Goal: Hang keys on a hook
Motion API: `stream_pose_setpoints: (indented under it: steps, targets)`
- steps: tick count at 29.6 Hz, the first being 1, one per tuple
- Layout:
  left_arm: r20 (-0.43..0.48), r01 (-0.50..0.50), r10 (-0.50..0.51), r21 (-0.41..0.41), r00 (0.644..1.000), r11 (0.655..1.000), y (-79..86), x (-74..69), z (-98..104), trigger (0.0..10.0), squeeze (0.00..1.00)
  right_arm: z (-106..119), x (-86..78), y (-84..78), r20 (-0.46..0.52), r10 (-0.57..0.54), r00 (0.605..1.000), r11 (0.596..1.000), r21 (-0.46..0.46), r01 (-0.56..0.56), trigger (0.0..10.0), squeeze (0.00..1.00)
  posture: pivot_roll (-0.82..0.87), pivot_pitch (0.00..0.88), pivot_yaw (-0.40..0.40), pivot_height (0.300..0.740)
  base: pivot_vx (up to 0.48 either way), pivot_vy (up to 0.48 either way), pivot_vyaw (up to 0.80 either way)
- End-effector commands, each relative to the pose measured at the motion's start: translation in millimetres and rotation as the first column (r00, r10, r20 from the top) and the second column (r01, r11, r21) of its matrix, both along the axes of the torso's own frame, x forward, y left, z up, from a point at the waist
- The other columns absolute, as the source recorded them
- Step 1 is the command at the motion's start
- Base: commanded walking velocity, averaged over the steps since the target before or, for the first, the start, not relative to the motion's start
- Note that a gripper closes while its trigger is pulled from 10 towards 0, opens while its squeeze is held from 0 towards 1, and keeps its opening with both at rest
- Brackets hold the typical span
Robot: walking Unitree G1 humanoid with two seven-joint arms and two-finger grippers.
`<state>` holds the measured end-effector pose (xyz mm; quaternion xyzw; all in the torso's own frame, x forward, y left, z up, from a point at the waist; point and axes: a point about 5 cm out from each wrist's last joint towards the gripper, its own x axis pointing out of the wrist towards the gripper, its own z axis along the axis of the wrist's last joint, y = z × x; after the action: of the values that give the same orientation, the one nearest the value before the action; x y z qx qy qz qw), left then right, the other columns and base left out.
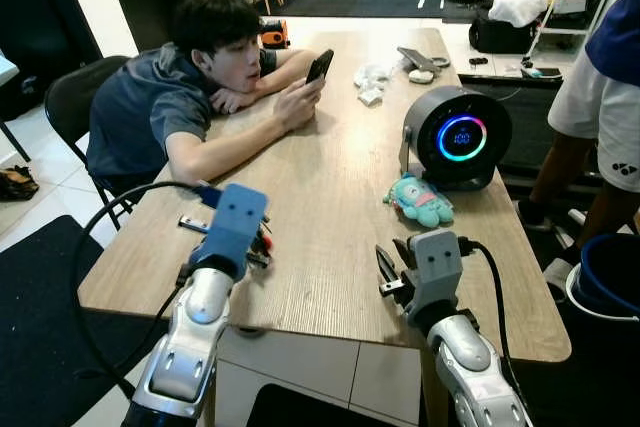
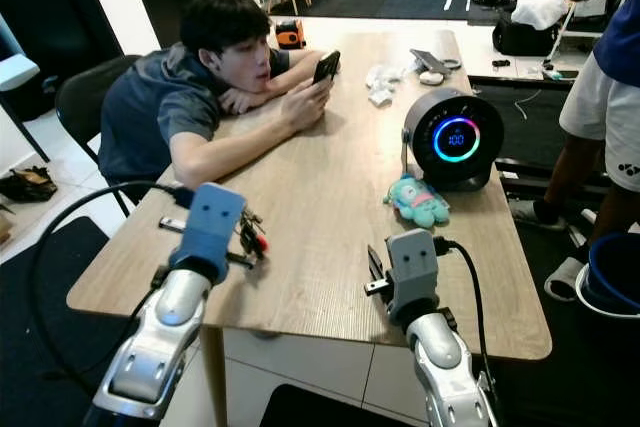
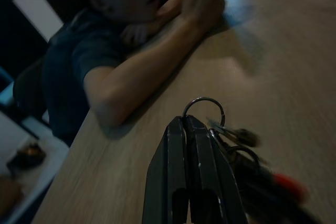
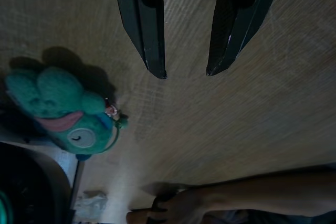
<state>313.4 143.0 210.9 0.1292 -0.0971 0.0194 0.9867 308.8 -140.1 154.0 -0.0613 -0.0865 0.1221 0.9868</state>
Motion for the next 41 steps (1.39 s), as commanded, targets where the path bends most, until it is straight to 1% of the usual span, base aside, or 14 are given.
stream_pose_setpoints:
  steps: [1, 4, 7, 10, 11, 13, 14, 16, 18, 20, 28, 33, 35, 41]
  targets:
    - [0.001, -0.062, 0.062, -0.099, 0.998, 0.993, 15.3, -1.5, 7.3, 10.0, 0.0, 3.5, -1.3, -1.7, 0.012, -0.007, 1.0, 1.0, 0.013, 0.007, 10.0, 0.0, 0.0, 0.194, 0.114, 0.74, 0.0, 0.0, 0.0]
    - [0.023, -0.092, 0.096, -0.112, 0.995, 0.989, 22.4, -1.1, 15.2, 10.0, 0.0, 5.6, -1.0, -2.6, 0.019, -0.009, 1.0, 1.0, 0.014, 0.009, 10.0, 0.0, 0.0, 0.194, 0.114, 0.74, 0.0, 0.0, 0.0]
    - [0.076, -0.134, 0.139, -0.072, 0.987, 0.988, 28.6, -1.0, 26.8, 10.0, 0.0, 8.8, -0.2, -2.3, 0.03, -0.01, 0.999, 1.0, 0.015, 0.009, 10.0, 0.0, 0.0, 0.184, 0.11, 0.74, 0.0, 0.0, 0.0]
    - [0.083, -0.153, 0.161, -0.089, 0.984, 0.984, 31.1, -1.5, 30.0, 10.0, 0.0, 11.0, 0.2, -1.8, 0.038, -0.009, 0.999, 1.0, 0.018, 0.009, 10.0, 0.0, 0.0, 0.179, 0.109, 0.74, 0.0, 0.0, 0.0]
    - [0.077, -0.153, 0.162, -0.115, 0.984, 0.982, 31.1, -1.8, 30.1, 10.0, 0.0, 13.1, 0.3, -1.5, 0.045, -0.009, 0.999, 1.0, 0.021, 0.008, 10.0, 0.0, 0.0, 0.175, 0.106, 0.74, 0.0, 0.0, 0.0]
    - [0.077, -0.153, 0.162, -0.115, 0.984, 0.982, 31.1, -1.8, 30.1, 10.0, 0.0, 13.1, 0.3, -1.5, 0.045, -0.009, 0.999, 1.0, 0.021, 0.008, 10.0, 0.0, 0.0, 0.175, 0.106, 0.74, 0.0, 0.0, 0.0]
    - [0.046, -0.12, 0.129, -0.162, 0.991, 0.979, 23.6, -1.2, 25.9, 10.0, 0.0, 17.5, 0.0, -1.3, 0.064, -0.021, 0.998, 0.999, 0.052, 0.017, 10.0, 0.0, 0.0, 0.155, 0.097, 0.74, 0.0, 0.0, 0.0]
    - [0.046, -0.12, 0.129, -0.162, 0.991, 0.979, 23.6, -1.2, 25.9, 10.0, 0.0, 17.5, 0.0, -1.3, 0.064, -0.021, 0.998, 0.999, 0.052, 0.017, 10.0, 0.0, 0.0, 0.155, 0.097, 0.74, 0.0, 0.0, 0.0]
    - [0.035, -0.103, 0.111, -0.18, 0.993, 0.978, 15.4, 1.5, 21.8, 10.0, 0.0, 17.8, -1.7, -1.2, 0.063, -0.047, 0.997, 0.989, 0.141, 0.037, 10.0, 0.0, 0.01, 0.136, 0.094, 0.74, 0.0, 0.0, 0.0]
    - [0.055, -0.098, 0.111, -0.202, 0.992, 0.974, 11.2, 4.3, 23.2, 10.0, 0.0, 16.2, -6.3, 0.1, 0.076, -0.066, 0.995, 0.984, 0.17, 0.052, 10.0, 0.0, 0.0, 0.129, 0.095, 0.74, 0.0, 0.0, 0.0]
    - [0.081, -0.091, 0.108, -0.197, 0.991, 0.976, 10.3, 2.2, 17.9, 10.0, 0.0, 11.2, -18.6, 5.5, 0.108, -0.076, 0.991, 0.99, 0.128, 0.062, 10.0, 0.0, 0.0, 0.115, 0.106, 0.74, 0.0, 0.0, 0.0]
    - [0.083, -0.075, 0.092, -0.186, 0.992, 0.98, 9.5, 0.0, 13.7, 10.0, 0.0, 14.2, -20.5, 4.2, 0.13, -0.09, 0.987, 0.991, 0.114, 0.076, 10.0, 0.0, -0.01, 0.116, 0.106, 0.74, 0.0, 0.0, 0.0]
    - [0.07, -0.032, 0.041, -0.126, 0.997, 0.992, 5.4, 0.7, 6.3, 10.0, 0.0, 21.9, -17.7, -1.3, 0.159, -0.1, 0.982, 0.992, 0.093, 0.085, 10.0, 0.0, -0.02, 0.116, 0.101, 0.74, 0.0, 0.0, 0.0]
    - [0.058, 0.041, -0.036, -0.098, 0.998, 0.994, -1.0, 0.8, 4.3, 10.0, 0.0, 21.8, -15.4, -11.2, 0.167, -0.122, 0.978, 0.992, 0.062, 0.113, 10.0, 0.0, -0.02, 0.115, 0.102, 0.74, 0.0, 0.0, 0.0]
